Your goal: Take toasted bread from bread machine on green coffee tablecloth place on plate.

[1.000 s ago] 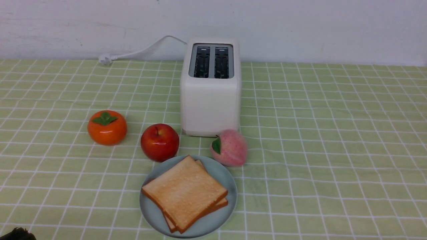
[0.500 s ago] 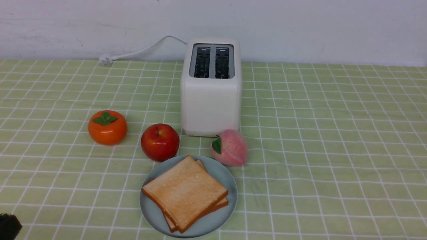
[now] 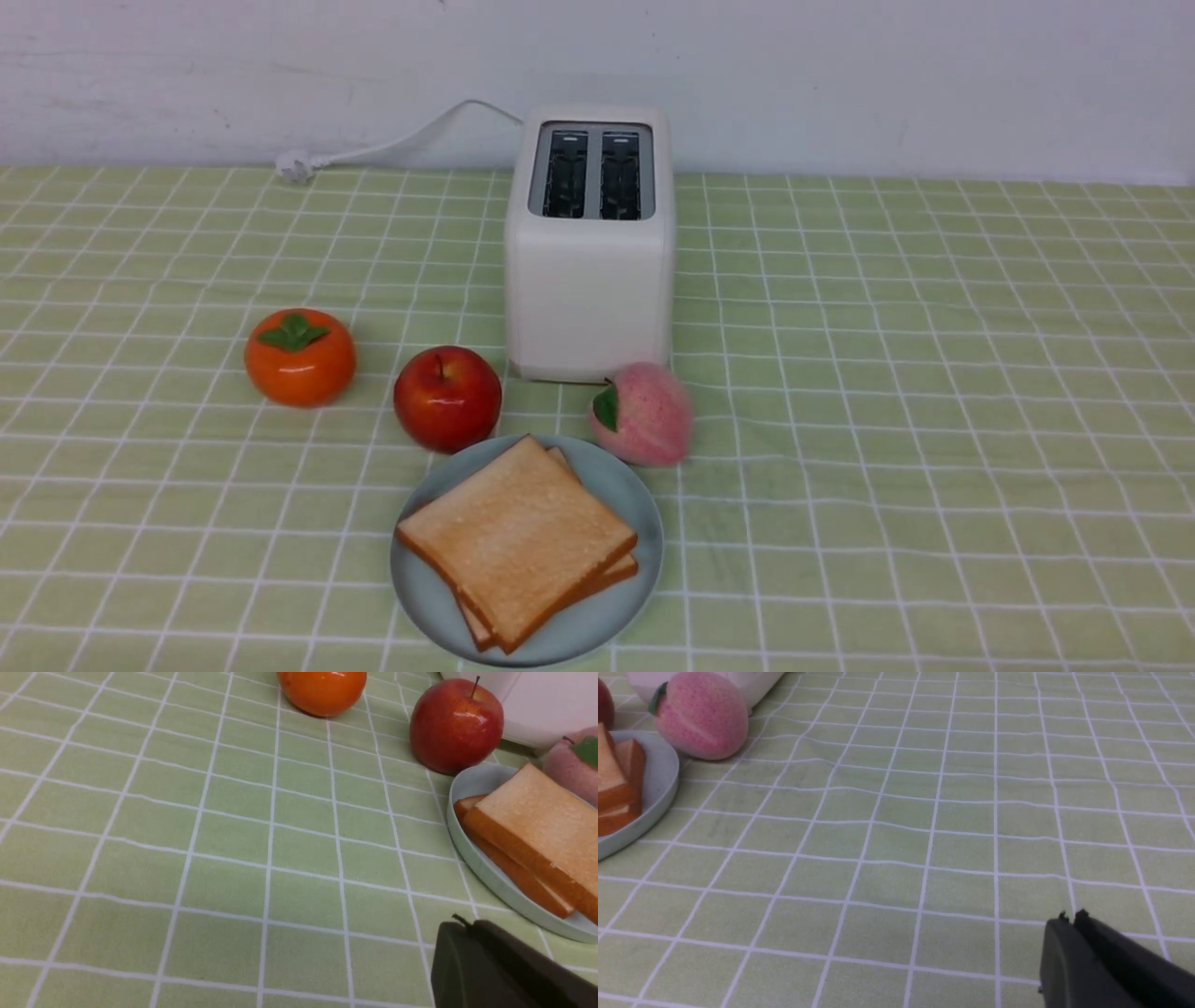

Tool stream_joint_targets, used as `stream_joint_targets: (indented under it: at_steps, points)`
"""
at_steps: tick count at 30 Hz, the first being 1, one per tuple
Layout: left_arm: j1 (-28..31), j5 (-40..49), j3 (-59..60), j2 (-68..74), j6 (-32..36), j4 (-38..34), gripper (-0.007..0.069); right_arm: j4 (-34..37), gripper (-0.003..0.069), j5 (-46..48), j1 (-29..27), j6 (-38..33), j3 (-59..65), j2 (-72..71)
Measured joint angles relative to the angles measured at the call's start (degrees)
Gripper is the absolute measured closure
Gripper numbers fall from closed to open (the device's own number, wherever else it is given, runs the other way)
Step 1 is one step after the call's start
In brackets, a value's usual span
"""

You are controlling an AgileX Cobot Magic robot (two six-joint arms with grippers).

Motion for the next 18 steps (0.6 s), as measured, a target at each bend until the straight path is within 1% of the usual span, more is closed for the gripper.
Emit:
stream_joint_targets:
  at_steps: [18]
  points:
    - [0.0, 0.0, 0.0, 0.0, -0.2, 0.0, 0.0638, 0.0, 0.0635, 0.0, 0.0, 0.0, 0.0, 0.0]
